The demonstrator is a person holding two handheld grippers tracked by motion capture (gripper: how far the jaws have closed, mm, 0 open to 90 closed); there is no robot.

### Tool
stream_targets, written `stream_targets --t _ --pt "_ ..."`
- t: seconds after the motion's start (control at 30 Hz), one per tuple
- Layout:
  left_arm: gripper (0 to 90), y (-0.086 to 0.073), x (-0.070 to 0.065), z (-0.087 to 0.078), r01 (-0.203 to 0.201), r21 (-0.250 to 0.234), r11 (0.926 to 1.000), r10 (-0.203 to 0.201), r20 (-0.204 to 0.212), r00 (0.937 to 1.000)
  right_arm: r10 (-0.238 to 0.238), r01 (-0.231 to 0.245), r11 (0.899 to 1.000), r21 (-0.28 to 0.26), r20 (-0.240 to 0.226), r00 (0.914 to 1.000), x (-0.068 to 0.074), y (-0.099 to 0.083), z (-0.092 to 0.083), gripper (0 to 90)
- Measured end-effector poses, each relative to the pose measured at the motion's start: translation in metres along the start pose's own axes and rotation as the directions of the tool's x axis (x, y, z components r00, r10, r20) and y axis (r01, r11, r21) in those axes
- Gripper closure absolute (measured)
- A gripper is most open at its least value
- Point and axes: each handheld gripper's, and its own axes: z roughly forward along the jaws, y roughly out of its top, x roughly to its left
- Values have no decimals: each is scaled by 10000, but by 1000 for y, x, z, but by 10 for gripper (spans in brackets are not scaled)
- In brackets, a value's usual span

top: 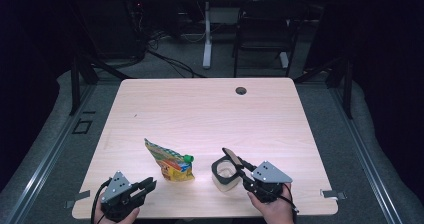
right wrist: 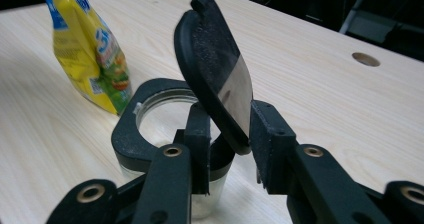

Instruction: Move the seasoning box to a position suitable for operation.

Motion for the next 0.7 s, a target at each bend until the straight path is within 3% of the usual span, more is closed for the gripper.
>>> stream_targets --t 0.03,0.47,0.67,0.7 --pt "784 0 2 0 61 -29 10000 -61 -47 10000 253 -253 9997 -52 -126 9996 -2 0 -1 727" --pt "779 -4 21 -5 539 -154 9984 -546 -457 9975 1158 -1159 9932 -68 -106 9932 -11 2 -2 803" --pt "768 -6 25 -4 668 -219 9975 -678 -472 9966 1304 -1307 9914 -49 -458 9904 -19 4 4 832" --pt "762 -6 25 -4 688 -250 9973 -699 -474 9964 1638 -1643 9864 -9 -775 9835 -25 4 6 831"
